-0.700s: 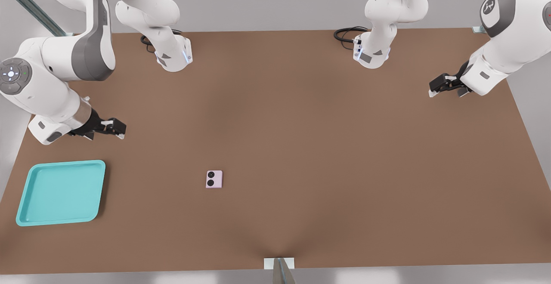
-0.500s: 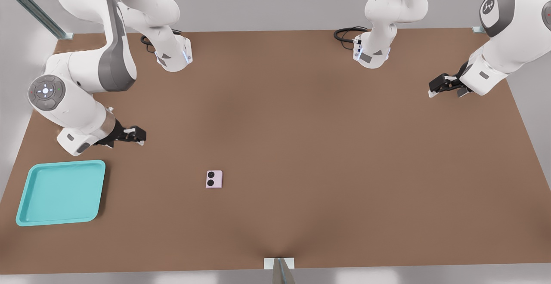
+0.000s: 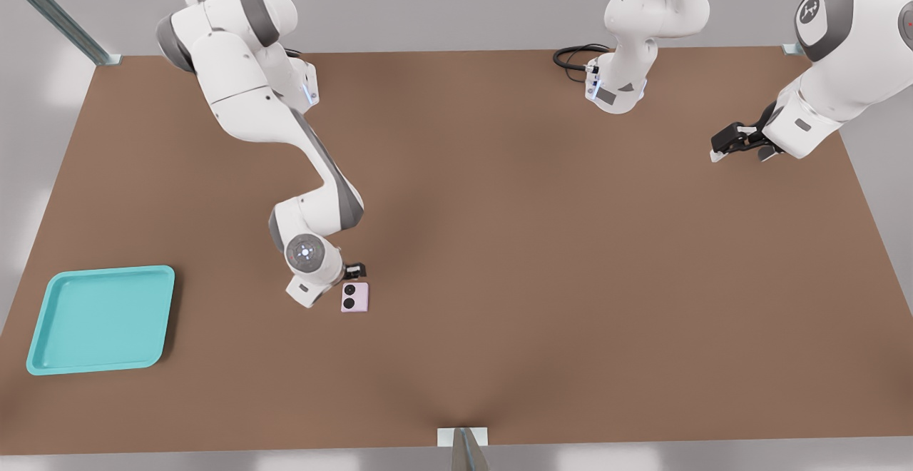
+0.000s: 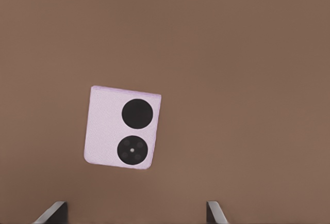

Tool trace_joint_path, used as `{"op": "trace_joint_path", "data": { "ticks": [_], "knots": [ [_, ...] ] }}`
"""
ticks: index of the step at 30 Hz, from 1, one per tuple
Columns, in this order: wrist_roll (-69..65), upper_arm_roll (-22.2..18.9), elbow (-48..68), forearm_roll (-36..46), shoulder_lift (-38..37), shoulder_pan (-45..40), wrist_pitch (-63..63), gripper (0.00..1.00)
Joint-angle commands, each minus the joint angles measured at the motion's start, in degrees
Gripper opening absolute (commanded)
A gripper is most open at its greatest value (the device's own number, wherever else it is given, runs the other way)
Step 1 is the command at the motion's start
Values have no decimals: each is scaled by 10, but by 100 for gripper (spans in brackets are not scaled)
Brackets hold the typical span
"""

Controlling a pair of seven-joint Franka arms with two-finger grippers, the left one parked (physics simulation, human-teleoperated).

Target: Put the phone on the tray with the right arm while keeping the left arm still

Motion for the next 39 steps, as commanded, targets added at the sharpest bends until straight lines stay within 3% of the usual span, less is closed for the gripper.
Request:
{"op": "trace_joint_path", "data": {
  "ticks": [1, 10, 37, 39],
  "knots": [
    [178, 0, -7, 0, 15, 1, 133, 100],
    [178, 0, -38, 0, 37, -1, 208, 100],
    [130, 1, -14, -33, 78, 6, 204, 100],
    [129, 0, -14, -33, 78, 6, 204, 93]
  ]
}}
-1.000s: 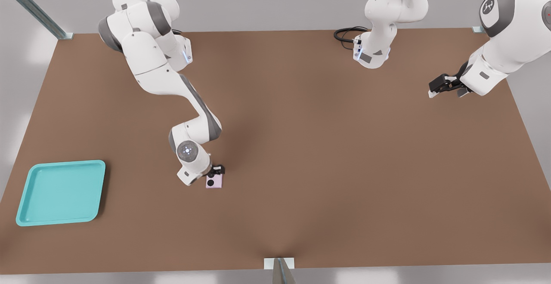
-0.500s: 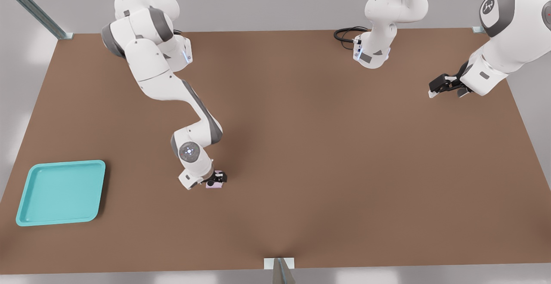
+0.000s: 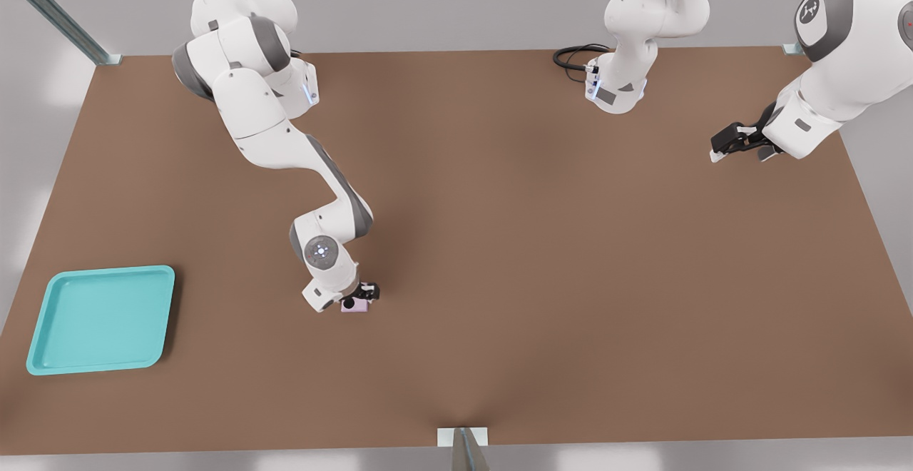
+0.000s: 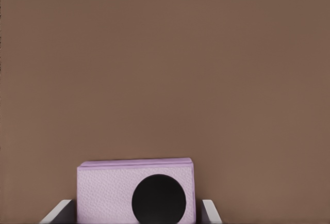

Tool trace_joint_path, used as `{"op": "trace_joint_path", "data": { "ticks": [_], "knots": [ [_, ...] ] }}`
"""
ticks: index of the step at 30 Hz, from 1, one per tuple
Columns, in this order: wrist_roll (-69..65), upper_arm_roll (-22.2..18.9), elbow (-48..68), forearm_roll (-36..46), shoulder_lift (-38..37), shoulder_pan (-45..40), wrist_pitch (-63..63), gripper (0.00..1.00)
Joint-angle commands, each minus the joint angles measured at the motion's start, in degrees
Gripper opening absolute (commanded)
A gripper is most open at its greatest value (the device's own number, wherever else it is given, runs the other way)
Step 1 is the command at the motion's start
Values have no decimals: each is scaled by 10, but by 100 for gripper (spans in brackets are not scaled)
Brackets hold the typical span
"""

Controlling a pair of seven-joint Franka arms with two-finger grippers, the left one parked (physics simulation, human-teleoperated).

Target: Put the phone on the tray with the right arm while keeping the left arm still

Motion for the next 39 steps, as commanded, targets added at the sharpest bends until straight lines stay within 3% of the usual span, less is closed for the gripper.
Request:
{"op": "trace_joint_path", "data": {
  "ticks": [1, 11, 15, 17, 30, 36, 39],
  "knots": [
    [1, 0, 0, 1, 0, 0, 0, 93],
    [-2, -1, 1, 1, 6, -2, 4, 95],
    [-4, 0, 2, -7, 8, -2, 3, 81],
    [-4, -1, 2, -8, 8, -1, 1, 78],
    [-26, -1, 2, -8, -26, -3, -25, 79],
    [-193, 2, -35, -7, -125, -114, -77, 79],
    [-351, 54, -35, -6, -133, -252, -78, 79]
  ]
}}
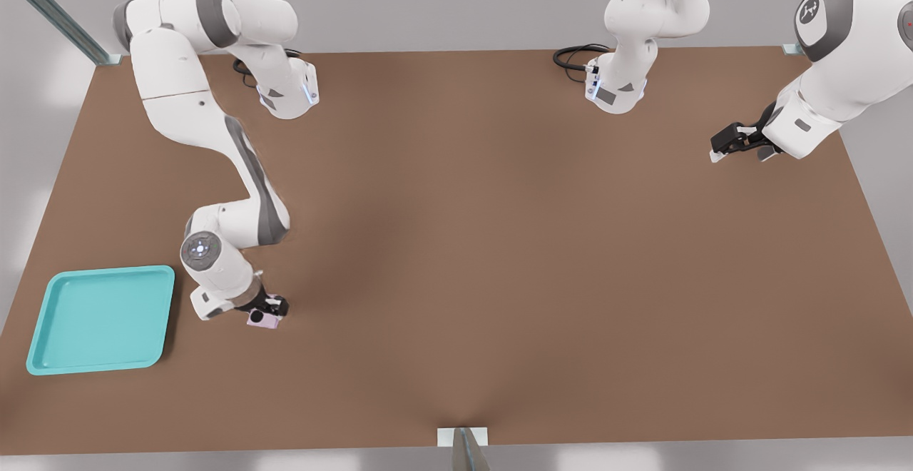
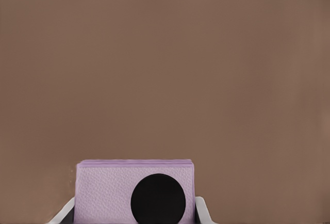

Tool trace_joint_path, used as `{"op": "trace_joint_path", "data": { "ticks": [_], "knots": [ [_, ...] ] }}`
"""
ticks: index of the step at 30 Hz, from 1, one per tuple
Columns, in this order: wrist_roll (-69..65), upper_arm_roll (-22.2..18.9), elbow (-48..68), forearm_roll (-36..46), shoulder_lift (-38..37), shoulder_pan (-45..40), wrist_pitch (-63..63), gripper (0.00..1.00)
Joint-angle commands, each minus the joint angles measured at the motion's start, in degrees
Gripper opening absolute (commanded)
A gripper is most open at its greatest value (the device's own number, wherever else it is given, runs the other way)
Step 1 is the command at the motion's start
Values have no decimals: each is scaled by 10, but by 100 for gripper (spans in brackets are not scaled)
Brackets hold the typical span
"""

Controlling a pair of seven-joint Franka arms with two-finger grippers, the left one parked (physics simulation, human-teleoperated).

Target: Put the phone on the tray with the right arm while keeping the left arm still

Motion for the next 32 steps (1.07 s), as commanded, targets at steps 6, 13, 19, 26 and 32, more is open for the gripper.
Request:
{"op": "trace_joint_path", "data": {
  "ticks": [6, 13, 19, 26, 32],
  "knots": [
    [-556, 34, 11, 2, 10, -215, -30, 79],
    [-742, 28, 105, 53, 95, -304, -33, 100],
    [-677, 94, 238, 27, 19, -282, -252, 100],
    [-198, -106, 245, 53, -228, 109, -532, 100],
    [-186, -136, 268, 60, -199, 132, -547, 100]
  ]
}}
